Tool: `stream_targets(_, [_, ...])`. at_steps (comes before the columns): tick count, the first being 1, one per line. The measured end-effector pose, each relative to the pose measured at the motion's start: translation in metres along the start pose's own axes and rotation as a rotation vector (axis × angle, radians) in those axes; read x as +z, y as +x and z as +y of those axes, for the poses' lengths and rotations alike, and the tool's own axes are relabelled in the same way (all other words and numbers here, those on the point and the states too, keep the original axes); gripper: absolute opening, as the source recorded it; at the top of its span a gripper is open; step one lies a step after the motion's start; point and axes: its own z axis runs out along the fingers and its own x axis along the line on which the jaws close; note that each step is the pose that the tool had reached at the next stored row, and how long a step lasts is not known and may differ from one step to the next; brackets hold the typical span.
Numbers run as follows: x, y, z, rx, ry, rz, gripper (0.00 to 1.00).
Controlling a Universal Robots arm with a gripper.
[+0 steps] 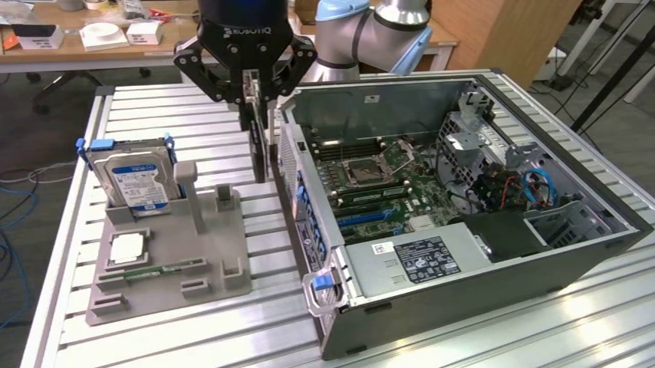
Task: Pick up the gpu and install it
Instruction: 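Pick up the gpu and move the gpu toward the slot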
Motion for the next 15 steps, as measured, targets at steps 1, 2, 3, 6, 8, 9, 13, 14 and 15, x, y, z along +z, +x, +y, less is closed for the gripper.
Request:
stream_targets(1, [0.0000,-0.001,0.0000,0.000,0.0001,0.0001,0.26])
stream_targets(2, [0.0000,-0.001,0.0000,0.000,0.0000,0.0000,0.26])
stream_targets(3, [0.0001,-0.002,0.0000,0.000,0.0000,0.0000,0.26])
stream_targets(6, [0.0001,-0.004,0.0001,0.000,0.0000,0.0001,0.26])
stream_targets(8, [0.0001,-0.006,0.0001,0.000,0.0000,0.0000,0.26])
stream_targets(9, [0.0002,-0.007,0.0002,0.000,0.0000,0.0000,0.26])
stream_targets(13, [0.0002,-0.010,0.0002,0.000,0.0001,0.0001,0.26])
stream_targets(14, [0.0002,-0.011,0.0002,0.000,0.0001,0.0001,0.26])
stream_targets(15, [0.0002,-0.012,0.0003,0.000,0.0001,0.0001,0.26])
